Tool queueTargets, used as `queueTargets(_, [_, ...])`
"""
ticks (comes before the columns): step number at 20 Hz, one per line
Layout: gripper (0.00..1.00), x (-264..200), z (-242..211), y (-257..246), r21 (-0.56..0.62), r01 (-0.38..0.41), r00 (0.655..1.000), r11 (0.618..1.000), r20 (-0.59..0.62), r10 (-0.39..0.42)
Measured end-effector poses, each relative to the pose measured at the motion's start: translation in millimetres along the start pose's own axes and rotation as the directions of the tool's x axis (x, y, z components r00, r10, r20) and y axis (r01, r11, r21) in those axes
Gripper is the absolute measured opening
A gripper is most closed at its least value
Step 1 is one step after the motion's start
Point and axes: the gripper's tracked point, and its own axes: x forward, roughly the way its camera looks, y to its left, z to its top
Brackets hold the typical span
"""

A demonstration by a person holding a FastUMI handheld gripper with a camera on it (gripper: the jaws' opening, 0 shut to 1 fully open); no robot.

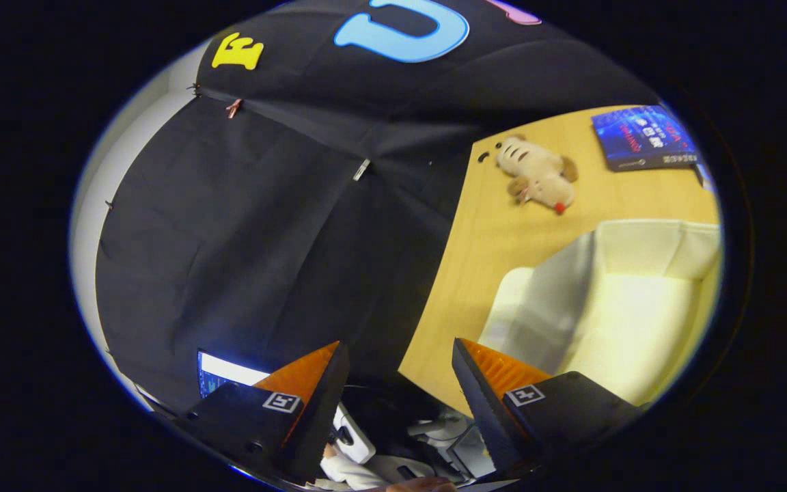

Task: Open the storage box then place both shoes into the box .Put the left shoe in first, then the right shoe, with the right side of both shoes facing outward in a uniform manner.

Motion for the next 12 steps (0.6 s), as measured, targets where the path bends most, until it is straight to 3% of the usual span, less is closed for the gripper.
queueTargets(4, [0.97,-77,26,-45,-0.069,0.157,0.979,0.985,0.146,-0.145])
queueTargets(7, [0.98,-150,44,-86,-0.122,0.318,0.925,0.940,0.257,-0.280])
queueTargets(9, [0.98,-191,47,-121,-0.150,0.420,0.881,0.895,0.303,-0.363])
queueTargets(12, [0.98,-245,37,-188,-0.183,0.574,0.802,0.798,0.320,-0.504])
